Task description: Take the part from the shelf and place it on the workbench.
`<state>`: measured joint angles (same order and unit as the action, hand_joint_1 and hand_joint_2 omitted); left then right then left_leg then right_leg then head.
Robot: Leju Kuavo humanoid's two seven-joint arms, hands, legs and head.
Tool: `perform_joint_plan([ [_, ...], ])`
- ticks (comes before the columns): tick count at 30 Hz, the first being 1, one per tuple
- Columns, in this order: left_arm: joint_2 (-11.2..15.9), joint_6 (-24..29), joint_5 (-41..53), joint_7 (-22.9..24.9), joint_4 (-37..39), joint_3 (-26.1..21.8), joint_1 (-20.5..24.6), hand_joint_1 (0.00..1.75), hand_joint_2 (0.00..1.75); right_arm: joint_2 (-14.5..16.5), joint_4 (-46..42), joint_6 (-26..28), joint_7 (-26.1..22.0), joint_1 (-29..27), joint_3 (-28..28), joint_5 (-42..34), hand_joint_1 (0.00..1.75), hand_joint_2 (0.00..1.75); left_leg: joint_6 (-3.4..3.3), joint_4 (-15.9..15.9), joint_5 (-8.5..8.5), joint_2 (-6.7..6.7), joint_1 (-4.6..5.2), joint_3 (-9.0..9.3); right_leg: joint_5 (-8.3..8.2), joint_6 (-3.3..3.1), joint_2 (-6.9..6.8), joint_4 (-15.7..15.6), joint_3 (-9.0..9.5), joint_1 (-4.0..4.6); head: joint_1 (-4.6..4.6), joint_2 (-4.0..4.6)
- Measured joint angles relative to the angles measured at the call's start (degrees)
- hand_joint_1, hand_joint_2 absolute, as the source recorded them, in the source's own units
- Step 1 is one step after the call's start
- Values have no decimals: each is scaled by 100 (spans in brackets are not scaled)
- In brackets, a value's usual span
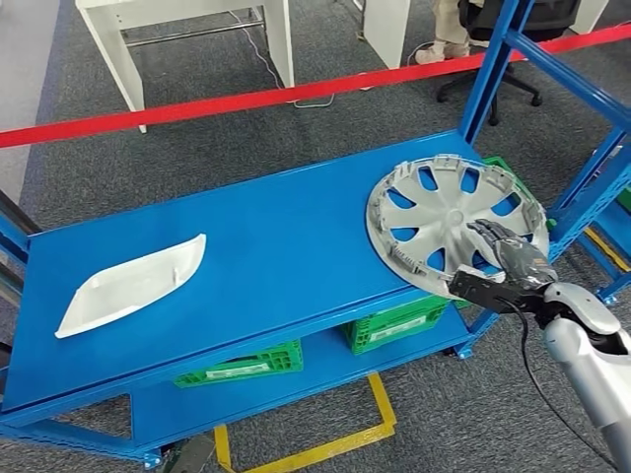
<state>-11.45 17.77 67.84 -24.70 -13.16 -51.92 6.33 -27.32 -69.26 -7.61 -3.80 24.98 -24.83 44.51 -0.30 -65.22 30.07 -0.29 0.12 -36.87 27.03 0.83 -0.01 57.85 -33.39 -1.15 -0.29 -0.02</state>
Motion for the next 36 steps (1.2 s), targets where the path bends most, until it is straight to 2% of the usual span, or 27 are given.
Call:
perform_joint_plan([
  [2, -1, -2, -5, 0, 1, 1, -8, 0, 0, -8, 1, -19, 0, 0, -18, -17, 0, 175, 33, -713, 301, 2, -16, -311, 4, -21, -6, 1, 2, 1, -7, 0],
  [3, -1, -3, -9, 0, 2, 0, -14, 0, 0, -13, 2, -31, 1, 0, -28, -34, 0, 175, 35, -898, 330, 2, -21, -391, 4, -22, -6, 2, 4, 1, -7, 0],
  [4, -1, -4, -14, 0, 3, 0, -17, 0, 0, -21, 2, -43, 4, 0, -38, -60, 0, 175, 27, -876, 252, 2, -23, -376, 5, -22, -4, 3, 7, 1, -7, 0],
  [6, 1, -4, -20, 0, 4, 1, -15, 0, 0, -53, 2, -72, 13, 2, -61, -122, 0, 175, -14, -278, -121, 2, -26, -87, 7, -16, 0, 3, 22, 1, -8, 0],
  [8, 3, -4, -26, -1, 4, 1, -6, 0, 0, -96, 2, -96, 19, 3, -84, -164, 0, 175, -59, 381, -350, 2, -14, 225, 9, 20, 3, 15, 15, 22, -5, 0],
  [9, 5, -4, -29, -1, 5, 2, -4, 0, 0, -118, 2, -103, 19, 3, -96, -178, 0, 175, -75, 535, -365, 0, -6, 288, 3, 49, 5, 17, 1, 28, -2, 0],
  [11, 6, -3, -33, -2, 6, 3, -9, 0, 0, -153, 2, -113, 20, -1, -126, -195, 0, 175, -109, 612, -342, -2, 8, 299, -17, 119, 5, 2, -17, 26, 1, 0],
  [13, 2, -4, -33, -2, 7, 5, -13, 0, 0, -183, 1, -112, 21, -11, -150, -206, 0, 175, -176, 658, -377, -1, -4, 307, 52, 178, 3, 67, -69, 9, 8, 0],
  [15, -4, -4, -33, -2, 7, 9, -5, 0, 0, -209, 0, -97, 18, -17, -163, -226, 0, 175, -235, 696, -408, 1, -20, 312, 332, 209, 4, 537, -304, 1, 31, 0],
  [17, -9, -4, -33, -2, 10, 18, -5, 0, 0, -218, 1, -86, 15, -30, -188, -245, 0, 175, -252, 694, -410, 2, -10, 302, 651, 225, 3, 1288, -661, 2, 42, 0],
  [18, -11, -4, -33, -2, 13, 23, -8, 0, 0, -219, 1, -85, 14, -45, -208, -250, 0, 175, -253, 692, -409, 2, -5, 301, 704, 231, 3, 1529, -783, 2, 42, 0],
  [19, -11, -4, -33, -2, 14, 28, -9, 0, 0, -219, 1, -84, 14, -61, -225, -254, 0, 175, -254, 689, -408, 1, -1, 301, 651, 234, 2, 1570, -812, 2, 43, 0],
  [20, -11, -5, -33, -2, 15, 33, -8, 0, 0, -219, 1, -82, 15, -70, -237, -256, 0, 175, -253, 686, -405, 0, 0, 305, 497, 230, 1, 1387, -731, 1, 43, 0],
  [22, -11, -8, -33, -2, 15, 38, -5, 0, 0, -225, -1, -67, 13, -61, -242, -263, 0, 175, -237, 674, -390, -4, 11, 311, 121, 213, -4, 642, -370, 5, 46, 0],
  [23, -11, -11, -33, -2, 15, 40, -5, 0, 0, -227, -4, -55, 9, -44, -243, -266, 0, 175, -220, 659, -381, -6, 25, 303, 17, 195, -3, 308, -199, 9, 50, 0],
  [24, -11, -15, -33, -2, 15, 41, -5, 0, 0, -230, -11, -40, 4, -28, -245, -267, 0, 175, -198, 650, -379, -6, 38, 289, -20, 178, -1, 109, -97, 15, 49, 0],
  [27, -10, -24, -33, -2, 17, 43, -4, 0, 0, -230, -56, -13, -20, 0, -269, -281, 0, 175, -127, 632, -379, -5, 48, 256, -11, 103, 6, 17, -53, 14, 45, 0],
  [29, -9, -28, -33, -2, 18, 44, 0, 0, 0, -230, -120, -41, -49, 47, -286, -332, 0, 175, -64, 449, -241, -2, 40, 187, -24, 42, -1, 2, -41, -8, 32, 0],
  [30, -8, -31, -33, -2, 19, 45, 2, 0, 0, -230, -159, -107, -61, 98, -296, -388, 0, 175, -27, 189, -87, 0, 30, 75, -27, 17, -5, -5, -35, -17, 24, 0],
  [32, -9, -34, -33, -2, 20, 45, -1, 0, 0, -244, -220, -355, -70, 245, -324, -562, 0, 175, 22, -568, 260, 3, 6, -265, -25, -10, -6, -4, -33, -13, 7, 0],
  [33, -9, -35, -33, -2, 22, 45, -5, 0, 0, -269, -240, -533, -59, 323, -350, -684, 0, 175, 32, -874, 353, 3, -2, -410, -24, -14, -5, -3, -31, -10, 8, 0],
  [34, -9, -35, -33, -2, 24, 45, -8, 0, 0, -310, -257, -703, -35, 401, -384, -815, 0, 175, 30, -999, 339, 3, -4, -475, -23, -17, -5, -1, -27, -7, 8, 0],
  [35, -9, -34, -34, -2, 26, 46, -9, 0, 0, -365, -273, -860, 3, 488, -431, -960, 0, 175, 18, -889, 213, 3, -3, -435, -21, -16, -5, 1, -23, -4, 7, 0],
  [36, -8, -34, -36, -2, 28, 47, -8, 0, 0, -437, -290, -1011, 51, 589, -494, -1133, 0, 175, -5, -583, 8, 3, -2, -303, -18, -14, -4, 2, -15, -1, 7, 0],
])
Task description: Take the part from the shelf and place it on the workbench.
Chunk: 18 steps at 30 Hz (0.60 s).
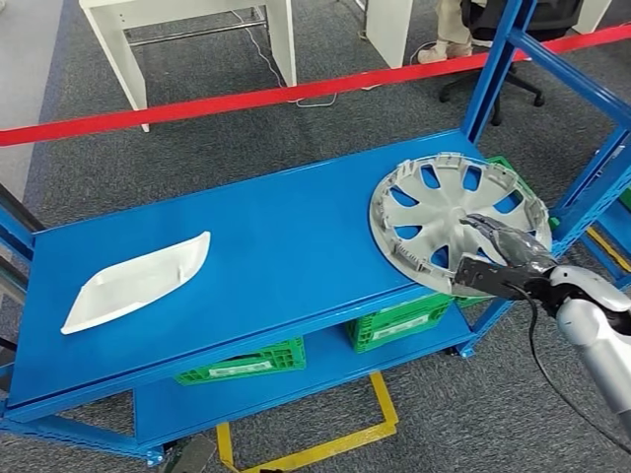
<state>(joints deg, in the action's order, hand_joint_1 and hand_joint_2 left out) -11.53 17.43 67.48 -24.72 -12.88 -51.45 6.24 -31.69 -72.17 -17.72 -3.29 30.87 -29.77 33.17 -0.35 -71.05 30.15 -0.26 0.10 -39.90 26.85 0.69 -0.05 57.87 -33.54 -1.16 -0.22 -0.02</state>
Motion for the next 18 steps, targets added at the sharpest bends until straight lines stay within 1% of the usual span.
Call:
perform_joint_plan([
  [1, 3, 2, -2, 0, 1, 1, 1, 0, 0, -80, -14, -122, 51, 121, -75, -173, 0, 175, -37, 408, -211, -1, 6, 178, 4, 5, 1, 1, 5, 2, 1, 0],
  [2, 7, 4, -3, 0, 1, 2, 2, 0, 0, -169, -24, -235, 100, 259, -170, -351, 0, 175, -73, 788, -361, -1, 13, 348, 8, 19, 4, 6, 2, 13, 2, 0],
  [3, 10, 7, -3, 0, 1, 3, 5, 0, 0, -260, -30, -332, 141, 392, -275, -518, 0, 175, -101, 1043, -435, -1, 21, 459, 8, 39, 7, 10, -7, 21, 3, 0],
  [4, 13, 10, -3, 0, 1, 7, 6, 0, 0, -352, -31, -419, 174, 517, -389, -660, 0, 175, -120, 1168, -444, -2, 30, 509, 5, 66, 6, 7, -18, 26, 6, 0],
  [6, 14, 13, -4, 0, 1, 21, 4, 0, 0, -506, -33, -550, 217, 693, -581, -858, 0, 175, -151, 1222, -438, -8, 32, 516, -7, 135, -1, -19, -22, 28, 7, 0],
  [7, 13, 13, -4, 0, 1, 31, 3, 0, 0, -574, -36, -603, 236, 745, -651, -932, 0, 175, -176, 1258, -457, -12, 22, 529, 11, 165, -2, -13, -35, 23, 11, 0],
  [8, 10, 14, -4, 0, 1, 39, 4, 0, 0, -632, -39, -648, 253, 795, -704, -996, 0, 175, -203, 1299, -480, -14, 10, 545, 80, 187, -1, 66, -81, 23, 18, 0],
  [9, 7, 15, -4, 0, 1, 46, 7, 0, 0, -690, -43, -693, 277, 855, -767, -1068, 0, 175, -226, 1335, -501, -14, -2, 558, 213, 202, 2, 281, -192, 24, 31, 0],
  [10, 3, 15, -4, 0, 1, 52, 8, 0, 0, -745, -44, -735, 298, 918, -842, -1140, 0, 175, -239, 1348, -511, -13, -4, 565, 387, 211, 5, 615, -359, 21, 40, 0],
  [11, 0, 15, -4, 0, 1, 57, 8, 0, 0, -794, -44, -776, 319, 984, -927, -1210, 0, 175, -247, 1349, -512, -10, 0, 563, 566, 220, 5, 1026, -557, 24, 48, 0],
  [12, -2, 15, -3, 0, 1, 63, 7, 0, 0, -841, -42, -821, 346, 1038, -1022, -1283, 0, 175, -251, 1346, -511, -8, 3, 562, 682, 229, 4, 1392, -740, 23, 51, 0],
  [13, -3, 15, -4, 0, 1, 70, 6, 0, 0, -888, -38, -871, 372, 1085, -1121, -1361, 0, 175, -254, 1342, -508, -6, 5, 565, 691, 236, 3, 1583, -844, 22, 51, 0],
  [14, -3, 16, -4, 0, 1, 79, 6, 0, 0, -941, -34, -923, 403, 1144, -1227, -1453, 0, 175, -256, 1335, -504, -7, 6, 567, 584, 239, 2, 1537, -838, 18, 53, 0],
  [15, -4, 16, -4, 0, 1, 85, 7, 0, 0, -998, -30, -971, 436, 1217, -1332, -1550, 0, 175, -253, 1325, -496, -8, 5, 570, 389, 239, 0, 1262, -718, 13, 54, 0],
  [16, -5, 16, -4, 0, 1, 90, 8, 0, 0, -1056, -26, -1013, 466, 1303, -1431, -1648, 0, 175, -242, 1310, -484, -11, 6, 571, 172, 237, -3, 847, -527, 8, 55, 0],
  [17, -6, 16, -3, 0, 1, 93, 10, 0, 0, -1105, -25, -1053, 498, 1408, -1524, -1741, 0, 175, -221, 1284, -467, -14, 17, 562, 29, 231, -3, 446, -317, 12, 56, 0],
  [18, -6, 17, -3, 1, 1, 95, 10, 0, 0, -1149, -24, -1110, 538, 1513, -1624, -1836, 0, 175, -195, 1263, -455, -16, 28, 548, -46, 215, 1, 169, -170, 17, 52, 0],
])
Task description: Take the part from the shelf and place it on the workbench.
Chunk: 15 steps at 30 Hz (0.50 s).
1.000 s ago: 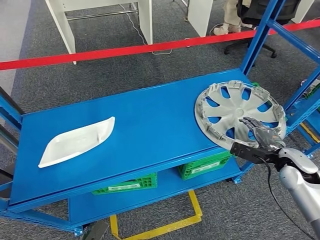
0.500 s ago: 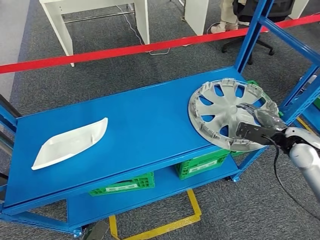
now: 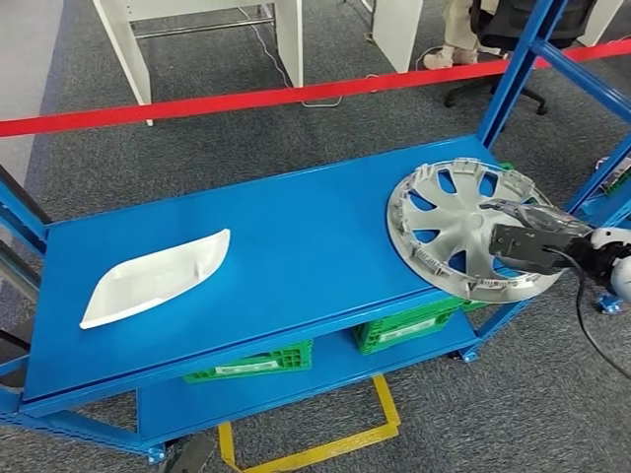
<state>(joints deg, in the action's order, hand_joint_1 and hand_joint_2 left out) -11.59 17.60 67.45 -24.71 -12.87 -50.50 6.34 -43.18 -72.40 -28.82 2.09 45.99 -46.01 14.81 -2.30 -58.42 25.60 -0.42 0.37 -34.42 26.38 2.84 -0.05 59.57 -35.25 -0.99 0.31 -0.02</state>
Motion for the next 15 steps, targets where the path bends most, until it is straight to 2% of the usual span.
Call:
perform_joint_plan([
  [2, 2, 1, -1, 3, 0, 5, -1, 0, 0, -84, 1, -148, 97, 195, -240, -190, 0, 175, 44, -28, 7, -1, 20, -25, 13, -47, 14, -169, 106, 17, -1, 0],
  [4, 5, 5, -2, 5, 0, 11, -3, 0, 0, -166, -1, -273, 184, 348, -482, -338, 0, 175, 82, -57, 35, 0, 20, -30, 4, -108, 16, -167, 98, 0, 0, 0],
  [5, 5, 8, -2, 6, 1, 18, -3, 0, 0, -197, -2, -309, 210, 420, -578, -381, 0, 175, 111, -141, 105, 2, 18, -59, 1, -141, 13, -171, 103, -12, -12, 0],
  [6, 6, 12, -2, 6, 1, 26, -1, 0, 0, -223, -4, -339, 232, 492, -665, -417, 0, 175, 147, -341, 237, 4, 11, -141, -4, -169, 10, -177, 108, -24, -22, 0],
  [9, 4, 19, -5, 11, 2, 44, -5, 0, 0, -288, -5, -377, 277, 635, -898, -518, 0, 175, 213, -1416, 734, 11, -19, -616, -1, -207, 7, -175, 113, -18, -42, 0],
  [10, 4, 19, -7, 14, 2, 46, -9, 0, 0, -309, -5, -382, 289, 653, -969, -558, 0, 175, 211, -1635, 775, 12, -21, -720, 2, -210, 8, -174, 116, -11, -42, 0],
  [11, 3, 20, -8, 16, 2, 48, -11, 0, 0, -330, -6, -387, 297, 666, -1036, -599, 0, 175, 197, -1641, 705, 12, -20, -731, 4, -212, 9, -173, 121, -4, -42, 0],
  [12, 3, 22, -9, 17, 2, 50, -10, 0, 0, -354, -8, -391, 303, 678, -1097, -643, 0, 175, 170, -1435, 539, 11, -15, -646, 7, -213, 11, -173, 129, 5, -43, 0],
  [14, 7, 31, -9, 17, 2, 56, -6, 0, 0, -406, -21, -394, 313, 714, -1196, -713, 0, 175, 72, -677, 139, 11, 9, -306, 16, -210, 15, -174, 144, 27, -40, 0],
  [15, 9, 36, -9, 18, 2, 59, -3, 0, 0, -430, -28, -395, 316, 734, -1244, -738, 0, 175, 30, -350, 29, 12, 22, -163, 22, -201, 17, -171, 141, 37, -39, 0],
])
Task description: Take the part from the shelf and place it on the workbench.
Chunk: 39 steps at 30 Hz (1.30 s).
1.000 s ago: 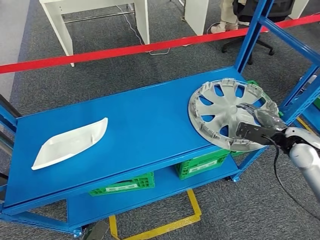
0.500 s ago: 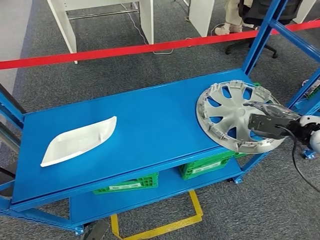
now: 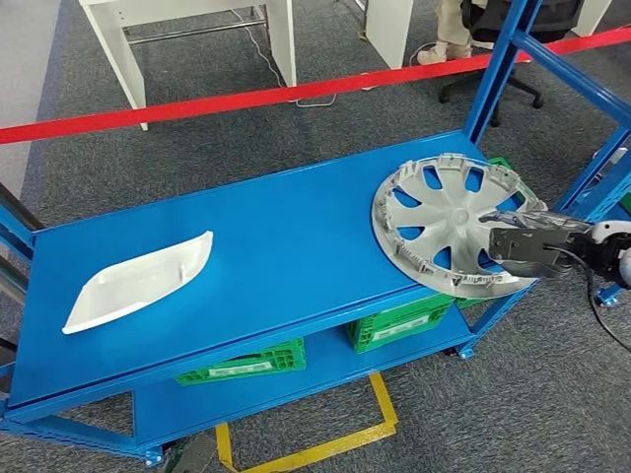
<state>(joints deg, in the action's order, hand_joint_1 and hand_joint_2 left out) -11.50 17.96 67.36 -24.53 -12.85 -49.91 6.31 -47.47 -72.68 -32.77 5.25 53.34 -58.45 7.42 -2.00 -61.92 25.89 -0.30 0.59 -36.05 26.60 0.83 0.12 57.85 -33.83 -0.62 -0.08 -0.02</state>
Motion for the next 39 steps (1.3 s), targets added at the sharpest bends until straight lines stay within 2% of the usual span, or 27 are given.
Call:
perform_joint_plan([
  [1, 1, 4, 0, 2, 0, 5, 2, 0, 0, -25, -5, -2, 4, 15, -45, -17, 0, 175, -29, 201, -44, 1, 12, 86, 0, 18, 0, 1, -8, 4, 3, 0],
  [4, -5, 10, 1, 8, 0, 24, 1, 0, 0, -102, -9, -4, 14, 28, -174, -53, 0, 175, -57, 336, -42, -2, 11, 128, 3, 107, -8, -10, -35, -7, 2, 0],
  [5, -6, 13, 0, 9, 0, 28, 2, 0, 0, -133, -9, -3, 16, 33, -214, -65, 0, 175, -77, 376, -62, -3, -1, 146, 53, 136, -10, 40, -65, -10, 10, 0],
  [7, -12, 17, 0, 10, 0, 33, 8, 0, 0, -188, -10, 0, 19, 48, -287, -84, 0, 175, -111, 441, -96, -1, -27, 177, 315, 185, -8, 474, -278, -17, 31, 0],
  [9, -19, 17, 1, 10, 0, 36, 7, 0, 0, -210, -10, 0, 19, 40, -366, -88, 0, 175, -121, 442, -98, 1, -27, 176, 637, 227, -8, 1233, -643, -20, 40, 0],
  [10, -22, 16, 0, 10, 0, 36, 5, 0, 0, -216, -10, 0, 19, 23, -410, -88, 0, 175, -122, 440, -97, 2, -26, 177, 698, 247, -8, 1498, -782, -25, 38, 0],
  [11, -24, 16, 0, 10, 0, 37, 4, 0, 0, -222, -10, 0, 19, 10, -453, -90, 0, 175, -122, 436, -94, 3, -28, 178, 653, 263, -10, 1565, -830, -34, 39, 0],
  [12, -26, 16, 0, 10, 0, 38, 5, 0, 0, -233, -10, 1, 19, 4, -489, -92, 0, 175, -117, 429, -89, 3, -32, 180, 501, 276, -13, 1395, -759, -46, 38, 0],
  [14, -31, 16, 1, 10, 0, 41, 9, 0, 0, -258, -10, 2, 19, 13, -538, -101, 0, 175, -82, 393, -60, -1, -35, 179, 126, 303, -22, 634, -387, -76, 41, 0],
  [15, -33, 17, 1, 10, 0, 42, 10, 0, 0, -267, -11, 3, 17, 24, -560, -106, 0, 175, -55, 356, -42, -7, -26, 165, 21, 292, -18, 297, -206, -80, 44, 0],
  [16, -34, 17, 1, 9, 0, 43, 9, 0, 0, -271, -13, 4, 17, 27, -584, -111, 0, 175, -25, 328, -30, -11, -14, 150, -15, 270, -13, 97, -94, -79, 48, 0],
  [19, -34, 19, 1, 8, 0, 43, 4, 0, 0, -272, -17, 5, 16, -5, -644, -122, 0, 175, 30, 286, -13, -14, 2, 124, 3, 155, 1, 36, -47, -71, 54, 0],
  [21, -34, 20, 1, 8, 0, 44, 6, 0, 0, -276, -18, 9, 10, -12, -651, -136, 0, 175, 85, 103, 132, -8, -6, 59, -2, 90, -2, 37, -42, -89, 39, 0],
  [22, -35, 20, 1, 8, 0, 45, 7, 0, 0, -278, -19, 13, 4, -10, -656, -145, 0, 175, 119, -152, 288, -4, -15, -45, -5, 62, -4, 34, -38, -98, 29, 0],
  [24, -37, 21, 1, 10, 1, 50, 4, 0, 0, -280, -19, 35, -17, -28, -689, -161, 0, 175, 158, -888, 640, 0, -34, -362, -3, 33, -7, 35, -37, -91, 16, 0],
  [25, -37, 21, 1, 13, 4, 55, 1, 0, 0, -280, -17, 60, -31, -50, -716, -164, 0, 175, 160, -1184, 734, 0, -40, -494, -2, 29, -8, 36, -36, -86, 17, 0],
  [26, -37, 21, 1, 17, 7, 60, -1, 0, 0, -280, -16, 98, -47, -78, -746, -162, 0, 175, 152, -1306, 726, 0, -41, -554, 0, 27, -7, 37, -35, -79, 16, 0],
  [27, -37, 21, 1, 21, 10, 67, -2, 0, 0, -279, -12, 146, -63, -108, -771, -153, 0, 175, 133, -1216, 612, 0, -40, -520, 1, 26, -6, 37, -33, -72, 16, 0],
  [29, -36, 24, 1, 26, 13, 78, 1, 0, 0, -276, 2, 256, -92, -148, -810, -108, 0, 175, 58, -525, 210, -1, -25, -223, 4, 29, -5, 36, -26, -62, 17, 0],
  [30, -36, 26, 1, 28, 13, 80, 4, 0, 0, -273, 17, 308, -107, -156, -829, -80, 0, 175, 21, -163, 63, -1, -13, -63, 5, 37, -3, 39, -30, -51, 19, 0],
  [31, -38, 29, 2, 30, 13, 82, 8, 0, 0, -268, 36, 353, -121, -165, -852, -55, 0, 175, -4, 99, -9, -1, -1, 50, 4, 53, -3, 40, -40, -44, 20, 0],
  [34, -47, 39, 2, 36, 15, 86, 12, 0, 0, -247, 98, 427, -163, -220, -917, -5, 0, 175, -37, 287, -3, -10, 10, 112, -12, 143, -13, 16, -62, -46, 24, 0],
  [36, -50, 48, 1, 36, 15, 87, 13, 0, 0, -243, 133, 449, -180, -247, -934, 14, 0, 175, -84, 354, -44, -14, -9, 136, 81, 202, -19, 114, -127, -58, 33, 0],
  [37, -51, 50, 1, 36, 15, 87, 17, 0, 0, -243, 150, 456, -184, -250, -939, 16, 0, 175, -106, 385, -64, -14, -21, 148, 205, 221, -18, 315, -228, -61, 42, 0],
  [39, -58, 52, 1, 36, 15, 89, 19, 0, 0, -241, 185, 464, -186, -271, -969, 18, 0, 175, -123, 391, -74, -12, -20, 147, 541, 244, -15, 1031, -569, -63, 54, 0],
])
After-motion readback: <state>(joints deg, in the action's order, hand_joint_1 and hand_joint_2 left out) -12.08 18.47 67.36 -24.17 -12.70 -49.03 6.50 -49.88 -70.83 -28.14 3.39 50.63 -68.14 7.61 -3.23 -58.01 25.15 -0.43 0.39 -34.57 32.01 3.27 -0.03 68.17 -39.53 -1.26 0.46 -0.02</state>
